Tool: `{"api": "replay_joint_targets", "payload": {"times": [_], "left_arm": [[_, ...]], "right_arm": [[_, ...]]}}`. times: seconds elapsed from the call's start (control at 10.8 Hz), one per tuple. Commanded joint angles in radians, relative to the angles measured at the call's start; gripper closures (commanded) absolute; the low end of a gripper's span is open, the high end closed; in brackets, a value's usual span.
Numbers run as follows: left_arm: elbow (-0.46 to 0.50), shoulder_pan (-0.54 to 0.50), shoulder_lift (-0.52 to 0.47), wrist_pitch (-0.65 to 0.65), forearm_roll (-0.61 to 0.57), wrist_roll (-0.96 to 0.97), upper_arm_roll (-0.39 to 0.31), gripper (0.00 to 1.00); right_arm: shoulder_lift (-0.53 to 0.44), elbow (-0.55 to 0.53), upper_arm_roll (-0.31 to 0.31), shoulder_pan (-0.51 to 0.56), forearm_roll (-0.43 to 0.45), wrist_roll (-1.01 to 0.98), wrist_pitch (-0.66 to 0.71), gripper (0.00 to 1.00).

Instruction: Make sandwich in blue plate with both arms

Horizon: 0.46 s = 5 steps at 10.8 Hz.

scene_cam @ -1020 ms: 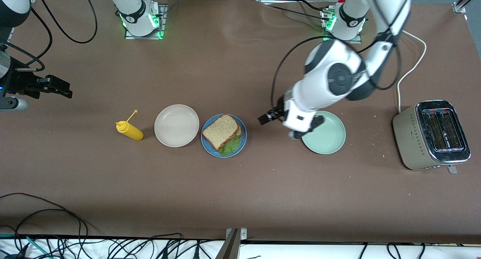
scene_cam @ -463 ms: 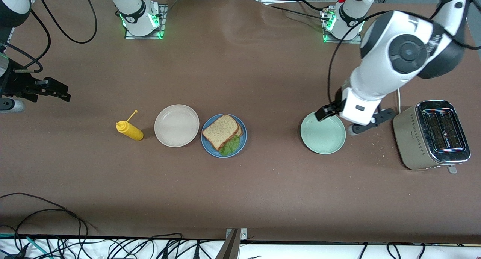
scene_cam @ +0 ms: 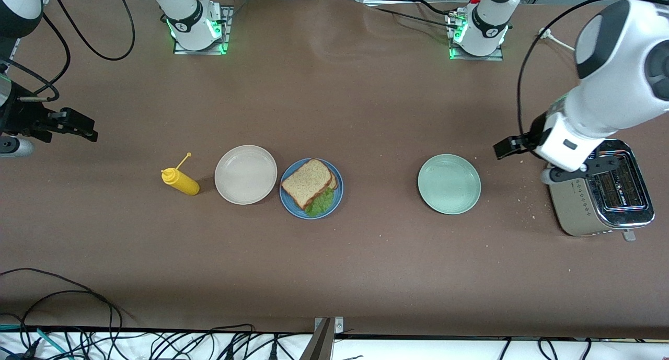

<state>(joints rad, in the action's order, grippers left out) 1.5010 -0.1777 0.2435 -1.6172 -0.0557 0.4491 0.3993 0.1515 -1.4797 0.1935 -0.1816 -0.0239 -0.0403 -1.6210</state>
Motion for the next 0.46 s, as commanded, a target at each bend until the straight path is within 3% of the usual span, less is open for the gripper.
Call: {"api": "replay_joint_targets", "payload": {"times": [0.0, 0.37], "left_arm": [[0.002, -0.055, -0.023, 0.046, -0.021, -0.156, 0.007, 0.0], [0.001, -0.066, -0.032, 0.056, -0.021, -0.162, 0.007, 0.0]], "right_arm": [[-0.017, -0.019, -0.002, 0.001, 0.009, 0.002, -0.011, 0.0], [-0.017, -0.019, -0.002, 0.001, 0.007, 0.002, -0.011, 0.0]]}}
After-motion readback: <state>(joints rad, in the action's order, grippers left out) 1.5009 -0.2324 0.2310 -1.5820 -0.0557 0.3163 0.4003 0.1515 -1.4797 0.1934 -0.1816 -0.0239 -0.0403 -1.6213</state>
